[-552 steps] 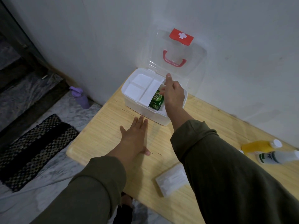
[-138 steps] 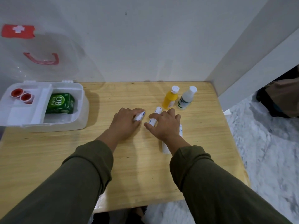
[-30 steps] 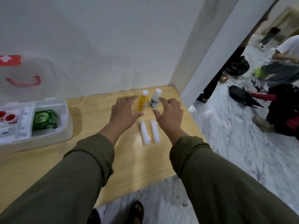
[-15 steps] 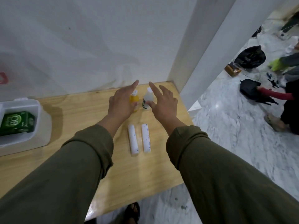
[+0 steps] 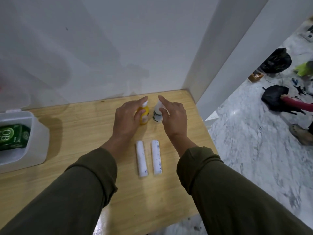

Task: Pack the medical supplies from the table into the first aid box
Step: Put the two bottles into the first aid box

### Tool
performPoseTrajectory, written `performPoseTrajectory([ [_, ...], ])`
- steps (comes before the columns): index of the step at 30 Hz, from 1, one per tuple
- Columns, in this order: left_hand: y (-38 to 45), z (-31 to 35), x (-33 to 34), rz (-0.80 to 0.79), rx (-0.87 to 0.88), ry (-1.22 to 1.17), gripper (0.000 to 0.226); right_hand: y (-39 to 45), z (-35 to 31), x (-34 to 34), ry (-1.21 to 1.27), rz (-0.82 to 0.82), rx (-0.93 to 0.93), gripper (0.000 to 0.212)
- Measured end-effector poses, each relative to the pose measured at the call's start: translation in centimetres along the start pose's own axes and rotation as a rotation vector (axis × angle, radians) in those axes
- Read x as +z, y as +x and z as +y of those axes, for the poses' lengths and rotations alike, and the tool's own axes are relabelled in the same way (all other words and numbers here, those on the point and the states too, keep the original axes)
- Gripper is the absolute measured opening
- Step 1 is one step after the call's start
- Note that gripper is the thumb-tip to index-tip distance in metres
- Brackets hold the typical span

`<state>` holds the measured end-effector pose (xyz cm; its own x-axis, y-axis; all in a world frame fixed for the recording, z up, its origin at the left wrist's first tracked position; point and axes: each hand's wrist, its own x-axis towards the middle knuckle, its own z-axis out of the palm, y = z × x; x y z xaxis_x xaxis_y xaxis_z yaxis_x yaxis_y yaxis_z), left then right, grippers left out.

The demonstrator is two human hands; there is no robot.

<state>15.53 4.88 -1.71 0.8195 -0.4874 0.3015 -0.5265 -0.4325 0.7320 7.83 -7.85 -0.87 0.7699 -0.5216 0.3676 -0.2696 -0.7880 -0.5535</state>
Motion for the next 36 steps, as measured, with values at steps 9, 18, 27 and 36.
performPoseTrajectory([
  [9,0.4,-0.1,0.6,0.0,-0.05,-0.045,0.033,0.7,0.0,0.9,0.083,-0.005,0.063,0.032],
  [18,0.9,0.0,-3.2,0.065,-0.071,-0.055,0.034,0.8,-3.5,0.4,0.084,0.027,0.013,0.031],
  [27,1.2,0.0,-14.3,0.177,-0.063,0.0,0.035,1.8,-14.0,0.4,0.14,0.007,-0.07,0.032],
  [36,-1.1,-3.6,-26.7,0.24,-0.078,0.062,0.036,-0.6,-25.8,2.7,0.225,-0.049,-0.096,0.033],
])
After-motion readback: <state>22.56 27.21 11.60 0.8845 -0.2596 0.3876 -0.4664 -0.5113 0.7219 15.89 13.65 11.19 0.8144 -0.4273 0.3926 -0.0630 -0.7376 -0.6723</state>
